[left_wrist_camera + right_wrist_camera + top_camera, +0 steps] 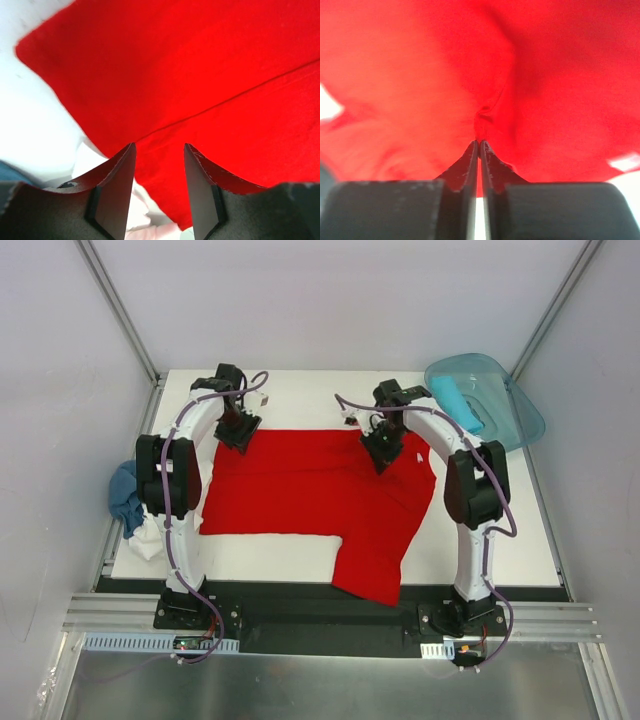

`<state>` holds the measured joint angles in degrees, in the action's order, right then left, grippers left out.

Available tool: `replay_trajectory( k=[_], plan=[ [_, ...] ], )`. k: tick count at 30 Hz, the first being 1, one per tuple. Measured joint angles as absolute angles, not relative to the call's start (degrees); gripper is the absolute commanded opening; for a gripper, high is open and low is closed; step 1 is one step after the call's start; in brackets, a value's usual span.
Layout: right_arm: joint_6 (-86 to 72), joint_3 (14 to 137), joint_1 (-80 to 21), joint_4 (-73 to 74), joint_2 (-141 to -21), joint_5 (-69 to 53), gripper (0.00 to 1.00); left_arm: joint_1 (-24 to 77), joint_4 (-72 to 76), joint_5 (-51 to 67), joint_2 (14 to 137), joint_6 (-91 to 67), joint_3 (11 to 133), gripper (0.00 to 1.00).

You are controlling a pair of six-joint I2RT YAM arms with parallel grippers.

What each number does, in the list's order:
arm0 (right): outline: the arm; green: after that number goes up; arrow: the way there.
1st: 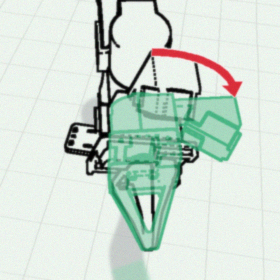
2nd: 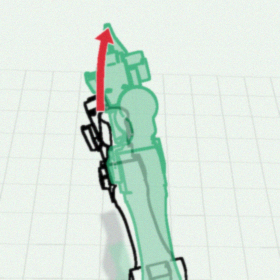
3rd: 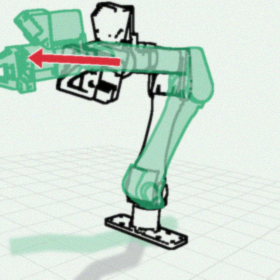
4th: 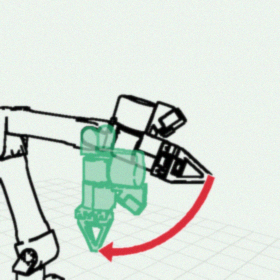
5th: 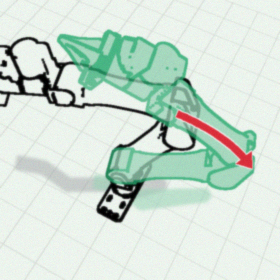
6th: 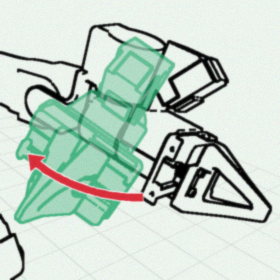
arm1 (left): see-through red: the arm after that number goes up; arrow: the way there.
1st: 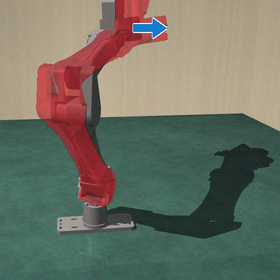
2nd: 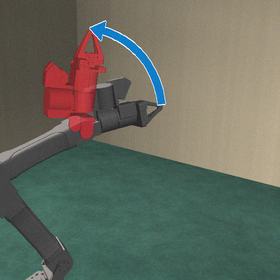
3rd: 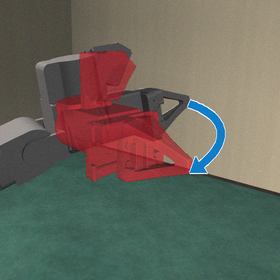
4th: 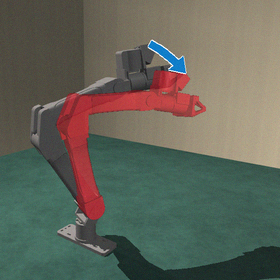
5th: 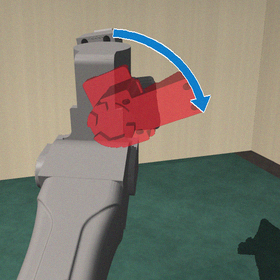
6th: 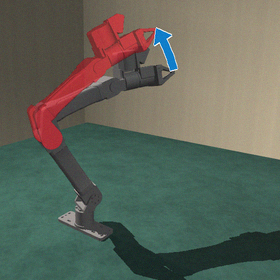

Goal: Roll the t-shirts
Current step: Fold the T-shirt at the center of the board.

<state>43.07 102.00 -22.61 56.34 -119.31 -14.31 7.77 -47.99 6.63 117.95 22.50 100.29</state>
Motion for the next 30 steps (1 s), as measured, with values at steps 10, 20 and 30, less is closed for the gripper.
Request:
replay_trajectory(
  k=[10, 20, 30],
  plan=[
    [46.00, 120.03, -20.49, 73.23, -127.46, -39.44, 0.51, 7.40, -48.82, 6.98, 116.53, 23.86, 95.61, 0.43],
    [42.98, 114.78, -13.72, 70.83, -126.34, -32.40, 0.49, 7.53, -50.89, 17.58, 116.22, 23.73, 100.88, 0.51],
    [37.63, 117.08, -7.84, 63.02, -129.62, -22.85, 0.11, 18.52, -39.94, 46.44, 116.29, 1.50, 100.68, 0.61]
  ],
)
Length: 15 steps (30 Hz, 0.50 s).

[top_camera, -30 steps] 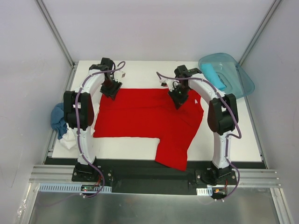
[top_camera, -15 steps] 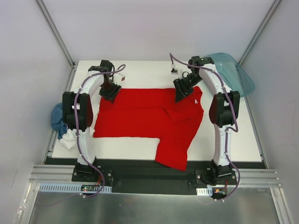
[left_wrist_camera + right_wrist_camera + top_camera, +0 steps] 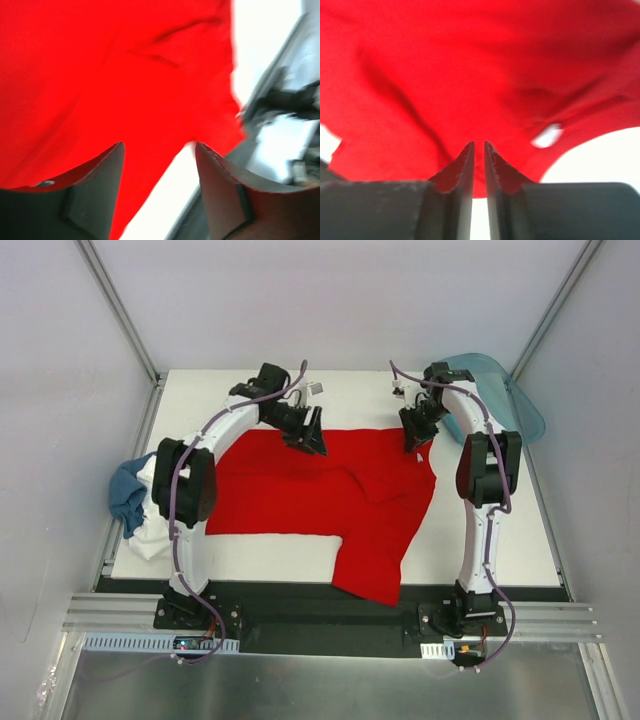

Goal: Roll the t-shirts
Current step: Fold the T-shirt at the center of the board.

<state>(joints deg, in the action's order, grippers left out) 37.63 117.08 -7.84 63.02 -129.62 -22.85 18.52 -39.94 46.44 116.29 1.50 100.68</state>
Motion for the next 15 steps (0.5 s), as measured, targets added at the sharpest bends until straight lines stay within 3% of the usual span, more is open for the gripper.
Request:
replay_trajectory(
  k=[6, 15],
  plan=[
    [36.69, 117.75, -7.03, 60.88, -135.48, -18.26, 0.08, 22.61, -27.07, 48.99, 121.47, -17.34, 98.08, 0.60],
    [35.44, 120.62, -6.39, 59.33, -137.47, -16.10, 0.08, 29.43, -20.67, 46.92, 130.17, -30.61, 97.76, 0.58]
  ],
)
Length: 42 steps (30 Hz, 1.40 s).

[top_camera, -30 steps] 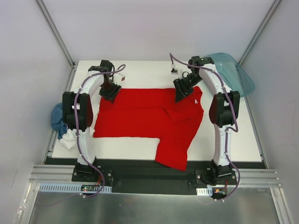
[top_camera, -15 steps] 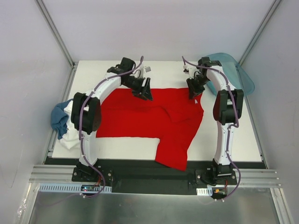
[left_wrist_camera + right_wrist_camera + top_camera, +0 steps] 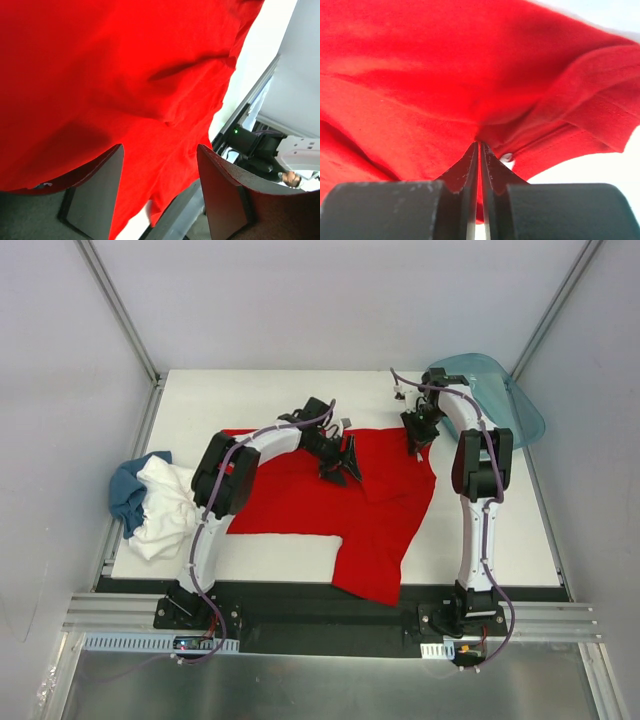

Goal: Roll the t-shirts
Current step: Fold the T-shirt at the center of the board.

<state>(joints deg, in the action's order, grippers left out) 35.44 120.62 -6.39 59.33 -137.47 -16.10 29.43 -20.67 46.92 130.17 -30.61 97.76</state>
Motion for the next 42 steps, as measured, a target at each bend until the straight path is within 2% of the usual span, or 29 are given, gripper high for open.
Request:
replay_trajectory(
  k=[5, 20, 24, 42],
  plan=[
    [34.65, 120.64, -5.69, 58.92, -137.97, -16.08, 0.08, 32.27, -19.35, 46.50, 130.69, -33.65, 96.90, 0.47],
    [33.61, 120.60, -5.54, 58.72, -138.37, -15.84, 0.08, 34.54, -13.52, 50.94, 135.04, -37.32, 97.30, 0.33],
    [33.61, 120.60, -5.54, 58.72, -138.34, -15.70, 0.08, 35.31, -12.49, 51.66, 135.52, -38.09, 97.30, 0.39],
    [33.15, 120.64, -6.00, 58.59, -138.34, -13.17, 0.08, 34.11, -14.09, 51.99, 133.99, -36.62, 97.06, 0.34]
  ],
)
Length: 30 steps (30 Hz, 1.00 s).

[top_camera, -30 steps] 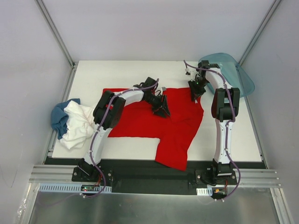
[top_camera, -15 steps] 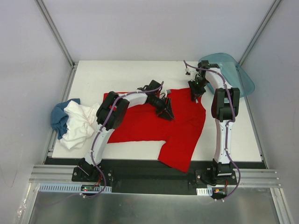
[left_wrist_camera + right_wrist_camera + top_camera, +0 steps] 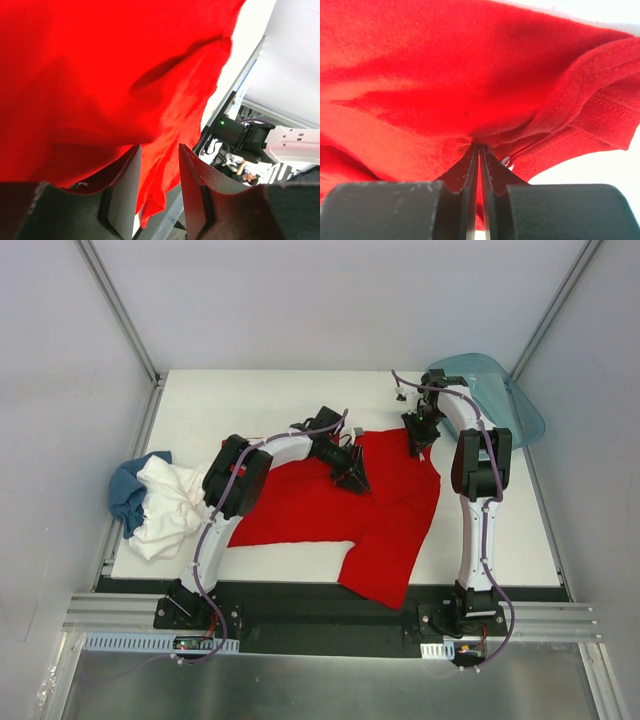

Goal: Roll the t-shirts
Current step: Fold the T-shirt at the center of the board.

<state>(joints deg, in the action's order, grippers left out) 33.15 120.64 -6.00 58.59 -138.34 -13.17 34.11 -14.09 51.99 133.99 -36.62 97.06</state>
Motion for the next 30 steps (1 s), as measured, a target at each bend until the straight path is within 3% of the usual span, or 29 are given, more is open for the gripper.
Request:
replay_trajectory(
  k=[9, 16, 25, 29, 30],
  plan=[
    [33.01, 120.75, -6.31, 58.54, -138.34, -12.29, 0.08, 35.70, -12.38, 52.31, 134.65, -36.71, 100.20, 0.34],
    [33.01, 120.86, -6.50, 58.50, -138.37, -11.60, 0.08, 35.70, -12.51, 52.29, 135.87, -36.91, 100.18, 0.29],
    [33.04, 121.40, -6.85, 58.57, -138.61, -10.63, 0.08, 35.94, -12.69, 52.25, 135.87, -36.99, 99.88, 0.36],
    [33.04, 121.51, -6.98, 58.52, -138.65, -10.17, 0.08, 36.40, -12.73, 52.23, 136.22, -36.97, 100.16, 0.32],
    [33.04, 121.51, -7.03, 58.52, -138.65, -10.04, 0.08, 36.45, -12.73, 52.21, 136.55, -36.93, 100.49, 0.27]
  ],
)
